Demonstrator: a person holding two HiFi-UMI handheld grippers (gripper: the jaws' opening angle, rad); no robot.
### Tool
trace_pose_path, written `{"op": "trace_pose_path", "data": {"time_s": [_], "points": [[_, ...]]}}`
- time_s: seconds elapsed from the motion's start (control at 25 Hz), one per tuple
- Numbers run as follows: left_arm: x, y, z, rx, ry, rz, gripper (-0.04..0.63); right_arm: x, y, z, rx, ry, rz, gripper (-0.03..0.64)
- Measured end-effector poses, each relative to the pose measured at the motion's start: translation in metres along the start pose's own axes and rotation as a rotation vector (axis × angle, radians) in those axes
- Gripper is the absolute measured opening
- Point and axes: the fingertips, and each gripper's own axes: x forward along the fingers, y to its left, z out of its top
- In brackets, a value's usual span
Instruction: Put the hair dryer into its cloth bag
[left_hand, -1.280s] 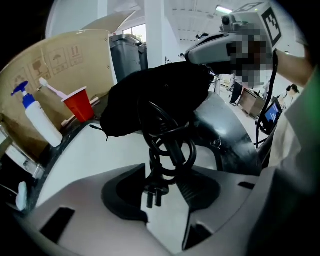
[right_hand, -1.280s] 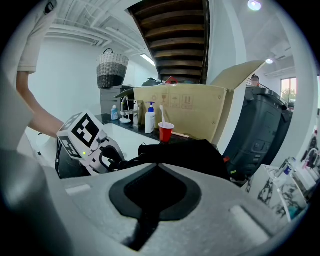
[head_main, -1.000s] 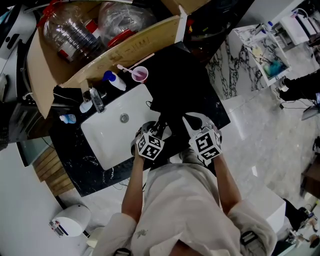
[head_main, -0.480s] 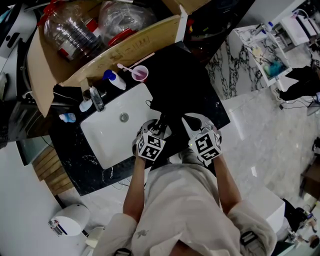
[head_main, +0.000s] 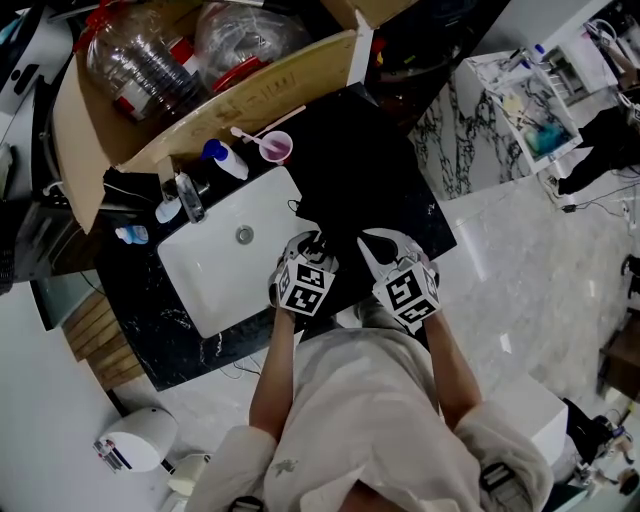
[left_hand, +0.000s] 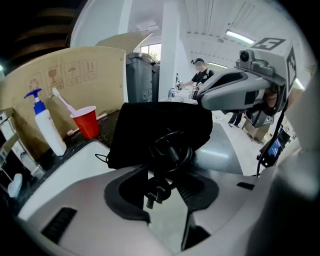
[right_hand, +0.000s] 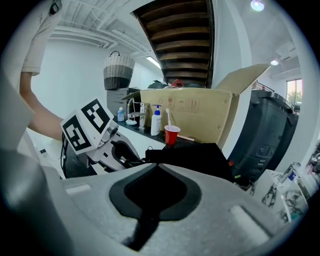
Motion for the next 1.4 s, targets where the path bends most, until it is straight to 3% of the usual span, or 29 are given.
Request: {"op": "trace_pose_path", "data": {"time_s": [0.72,1.4], "points": [[0.026,0.009,0.030,-0.073,-0.059,0.022,0.161,0.002,0.009,0.001,-0.019,-0.007,0.055,0.008],[0.047,0.020,0.039,-0.097,-0.126,-0.005,0.176,0.006,0.014,-0.014,-0.008,0.024,0.064,0.008]]}}
